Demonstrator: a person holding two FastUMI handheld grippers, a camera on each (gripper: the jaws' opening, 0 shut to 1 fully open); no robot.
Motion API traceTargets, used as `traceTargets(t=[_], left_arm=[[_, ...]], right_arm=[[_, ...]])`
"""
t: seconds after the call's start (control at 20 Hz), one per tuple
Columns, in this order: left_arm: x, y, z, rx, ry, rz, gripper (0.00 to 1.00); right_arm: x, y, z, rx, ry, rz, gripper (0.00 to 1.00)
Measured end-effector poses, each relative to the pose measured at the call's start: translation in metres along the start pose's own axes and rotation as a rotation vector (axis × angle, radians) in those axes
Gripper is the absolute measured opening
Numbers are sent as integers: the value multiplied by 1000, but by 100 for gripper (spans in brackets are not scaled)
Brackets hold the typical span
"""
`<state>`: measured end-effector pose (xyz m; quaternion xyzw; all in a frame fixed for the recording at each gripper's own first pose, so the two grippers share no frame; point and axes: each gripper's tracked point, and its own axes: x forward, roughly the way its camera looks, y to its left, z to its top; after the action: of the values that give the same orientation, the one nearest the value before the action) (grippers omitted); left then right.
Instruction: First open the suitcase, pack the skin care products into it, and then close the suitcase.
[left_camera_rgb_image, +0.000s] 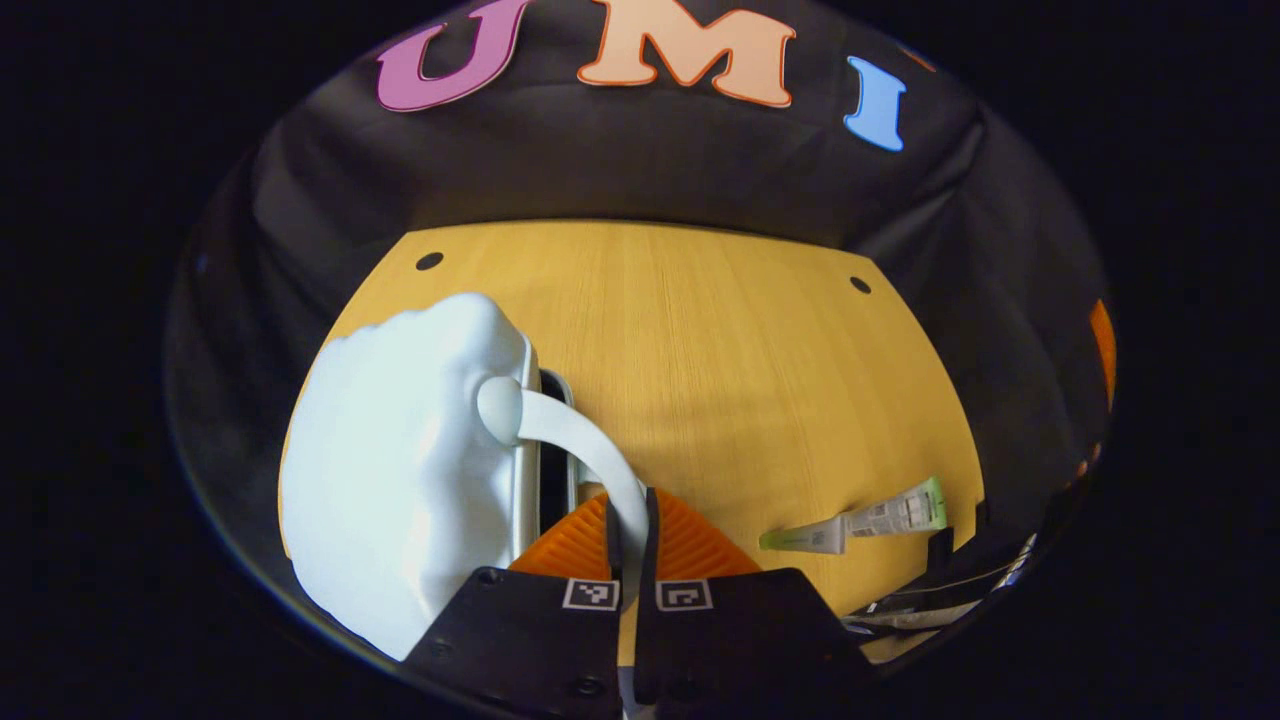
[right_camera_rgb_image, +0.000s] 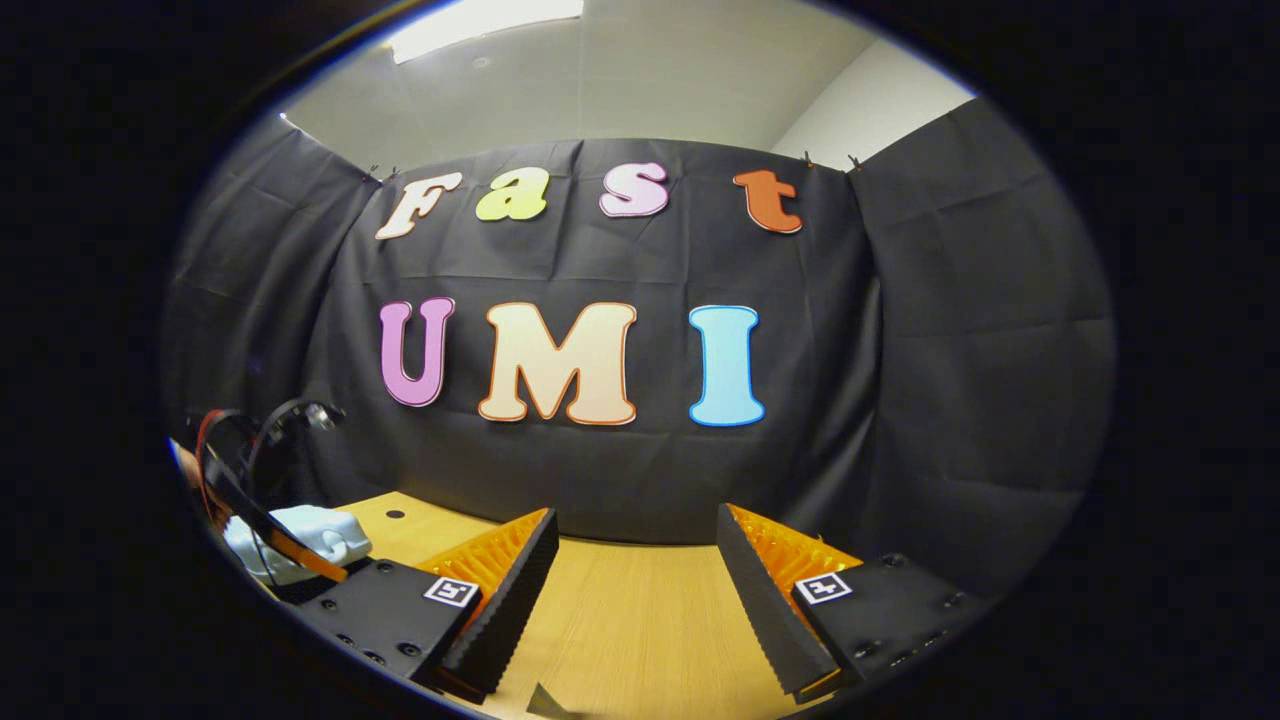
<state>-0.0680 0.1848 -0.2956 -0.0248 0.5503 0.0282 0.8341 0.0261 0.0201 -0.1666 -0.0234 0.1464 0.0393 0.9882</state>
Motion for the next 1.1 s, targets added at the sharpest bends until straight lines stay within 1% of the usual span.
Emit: traceTargets(t=[0.1,0.25,0.35,0.5,0.55,0.65,0.75,0.85,0.95,1.1], left_arm=[[-23,23,18,27,-38,21,0],[-62,62,43,40,-89,67,0],[-85,97,58,66,-129,135,0],[-115,158,81,126,-191,269,0],[-123,181,85,141,-203,310,0],[-134,213,90,137,-226,332,0],[-143,251,97,91,-267,355,0],[-148,286,103,90,-307,377,0],[-145,324,103,95,-309,403,0],[-131,381,90,77,-280,439,0]], right_arm=[[2,3,-4,12,11,-1,99],[4,25,-5,15,19,24,99],[7,45,-4,1,12,47,99],[11,74,-1,-10,-3,73,99],[14,84,0,-10,-7,75,100],[18,102,3,-2,-18,72,99],[20,124,5,35,-24,72,99],[23,148,3,66,-27,70,99],[25,171,-4,50,-17,71,99],[24,201,-16,41,16,90,100]])
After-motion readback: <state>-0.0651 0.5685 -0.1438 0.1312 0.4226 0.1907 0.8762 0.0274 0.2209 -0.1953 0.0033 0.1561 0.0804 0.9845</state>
